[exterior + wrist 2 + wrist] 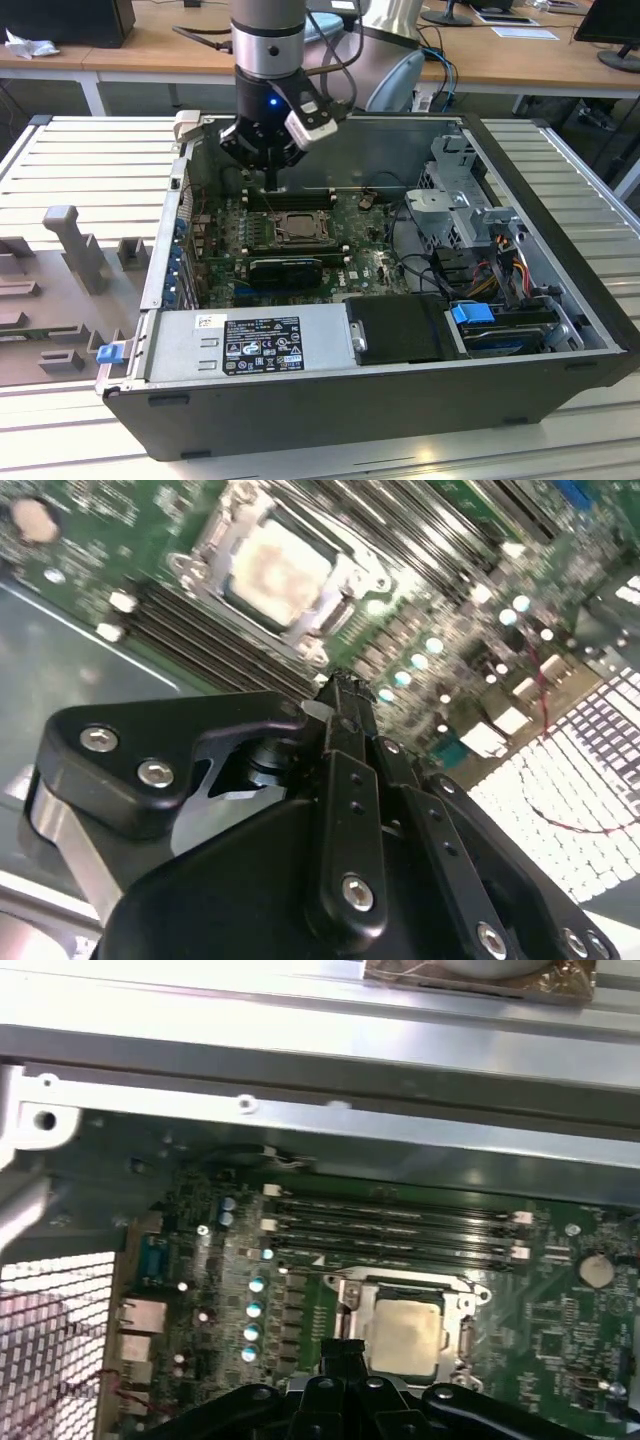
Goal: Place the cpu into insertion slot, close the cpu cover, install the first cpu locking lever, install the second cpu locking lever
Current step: 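Install the first cpu locking lever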
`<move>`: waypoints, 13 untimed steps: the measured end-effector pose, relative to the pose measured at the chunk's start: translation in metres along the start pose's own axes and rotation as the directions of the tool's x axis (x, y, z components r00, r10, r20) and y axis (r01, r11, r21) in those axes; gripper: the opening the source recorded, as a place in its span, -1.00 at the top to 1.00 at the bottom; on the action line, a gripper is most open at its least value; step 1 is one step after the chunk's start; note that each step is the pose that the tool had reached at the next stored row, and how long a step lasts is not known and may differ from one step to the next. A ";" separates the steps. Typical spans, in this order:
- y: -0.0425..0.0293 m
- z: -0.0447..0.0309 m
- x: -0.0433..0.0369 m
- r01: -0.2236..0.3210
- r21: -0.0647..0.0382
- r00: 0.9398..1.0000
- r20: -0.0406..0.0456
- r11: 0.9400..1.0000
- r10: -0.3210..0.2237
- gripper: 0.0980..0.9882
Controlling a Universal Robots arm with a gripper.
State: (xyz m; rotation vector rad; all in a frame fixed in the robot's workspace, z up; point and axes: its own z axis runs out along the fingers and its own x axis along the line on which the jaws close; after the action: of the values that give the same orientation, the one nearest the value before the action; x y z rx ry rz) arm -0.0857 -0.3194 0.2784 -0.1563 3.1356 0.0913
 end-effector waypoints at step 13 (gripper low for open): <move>0.0070 0.0200 0.0243 -0.020 0.000 1.000 0.002 1.000 0.020 0.98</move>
State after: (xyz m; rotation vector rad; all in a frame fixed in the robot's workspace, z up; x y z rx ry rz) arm -0.1106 -0.3137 0.2588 -0.1251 3.1358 0.0909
